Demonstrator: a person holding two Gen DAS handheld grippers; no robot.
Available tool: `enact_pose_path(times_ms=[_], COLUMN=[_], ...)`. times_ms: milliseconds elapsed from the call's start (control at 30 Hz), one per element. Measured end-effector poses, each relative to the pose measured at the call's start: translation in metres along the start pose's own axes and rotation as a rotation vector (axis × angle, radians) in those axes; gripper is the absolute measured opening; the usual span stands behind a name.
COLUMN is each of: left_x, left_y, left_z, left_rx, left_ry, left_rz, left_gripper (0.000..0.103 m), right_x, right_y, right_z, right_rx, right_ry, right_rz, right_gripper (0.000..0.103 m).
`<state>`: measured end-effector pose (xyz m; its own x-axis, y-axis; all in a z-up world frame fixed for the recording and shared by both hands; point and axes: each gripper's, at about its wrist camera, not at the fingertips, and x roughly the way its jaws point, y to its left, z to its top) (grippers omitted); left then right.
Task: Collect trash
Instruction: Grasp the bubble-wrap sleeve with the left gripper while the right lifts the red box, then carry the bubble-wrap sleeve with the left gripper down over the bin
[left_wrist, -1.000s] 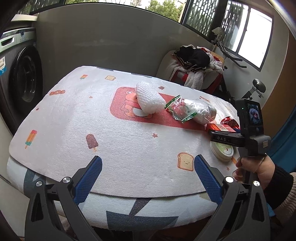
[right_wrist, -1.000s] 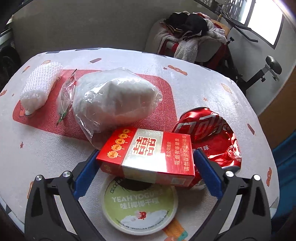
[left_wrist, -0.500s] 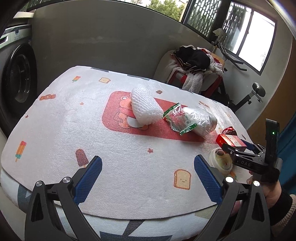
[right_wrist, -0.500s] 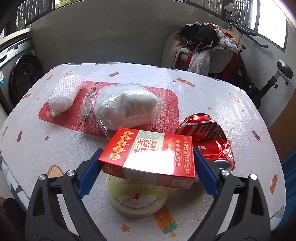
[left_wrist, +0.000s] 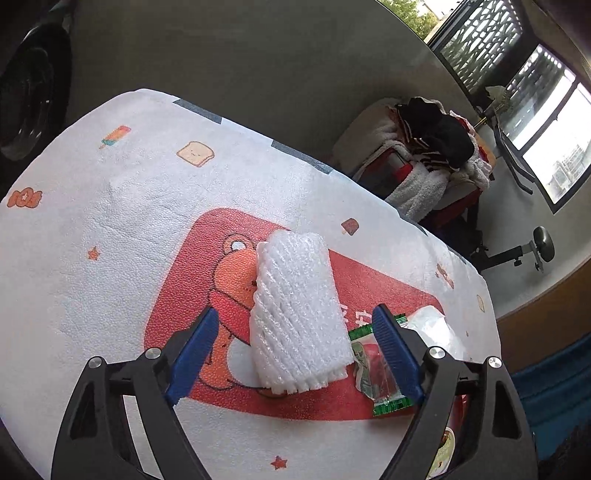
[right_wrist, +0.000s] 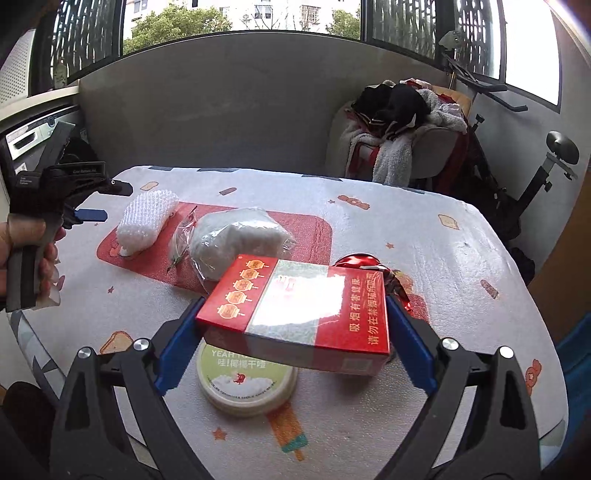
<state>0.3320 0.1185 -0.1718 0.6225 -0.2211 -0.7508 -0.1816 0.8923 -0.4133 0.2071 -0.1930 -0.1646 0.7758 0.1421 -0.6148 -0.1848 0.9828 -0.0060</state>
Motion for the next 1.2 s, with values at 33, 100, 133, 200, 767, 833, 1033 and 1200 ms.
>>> enact_pose_path(times_ms=[33, 100, 133, 200, 767, 833, 1033, 1200], left_x=[0.008, 0.021, 0.027, 0.036, -0.076, -0.092, -0.142, -0.171], left_y=[-0.001, -0.003, -0.004, -0.005, -0.020, -0.023, -0.028, -0.035], left_z=[0.003, 0.007, 0.007, 0.006, -0.043, -0.057, -0.105, -0.151], left_rx=[-0.001, 0.008, 0.017, 0.038, 0.247, 0.276, 0.318, 0.375], left_ry=[0.007, 0.017, 0.024, 0.048, -0.060, -0.072, -0.097, -0.097], left_rz=[0.016, 0.044, 0.054, 0.069, 0.051, 0.040, -0.024, -0.068], left_gripper=[0.083, 0.083, 0.082, 0.049, 0.029, 0.029, 0.029, 0.029], right_x=[-0.001, -0.001, -0.001, -0.002, -0.054, -0.062, -0.083, -0.097], right_y=[-0.003, -0.009, -0.012, -0.017, 0.008, 0.013, 0.023, 0.026], right_z=[-0.001, -0.003, -0.003, -0.005, -0.017, -0.021, -0.033, -0.044], right_rx=[0.004, 0.011, 0.014, 0.022, -0.012, -0.021, -0.046, -0.055], right_ry=[0.001, 0.003, 0.005, 0.010, -0.038, -0.040, -0.037, -0.033], right_rz=[-0.003, -0.008, -0.009, -0.012, 0.062, 0.073, 0.097, 0.106], right_gripper=[0.092, 0.092, 0.092, 0.092, 0.092, 0.092, 0.092, 0.092])
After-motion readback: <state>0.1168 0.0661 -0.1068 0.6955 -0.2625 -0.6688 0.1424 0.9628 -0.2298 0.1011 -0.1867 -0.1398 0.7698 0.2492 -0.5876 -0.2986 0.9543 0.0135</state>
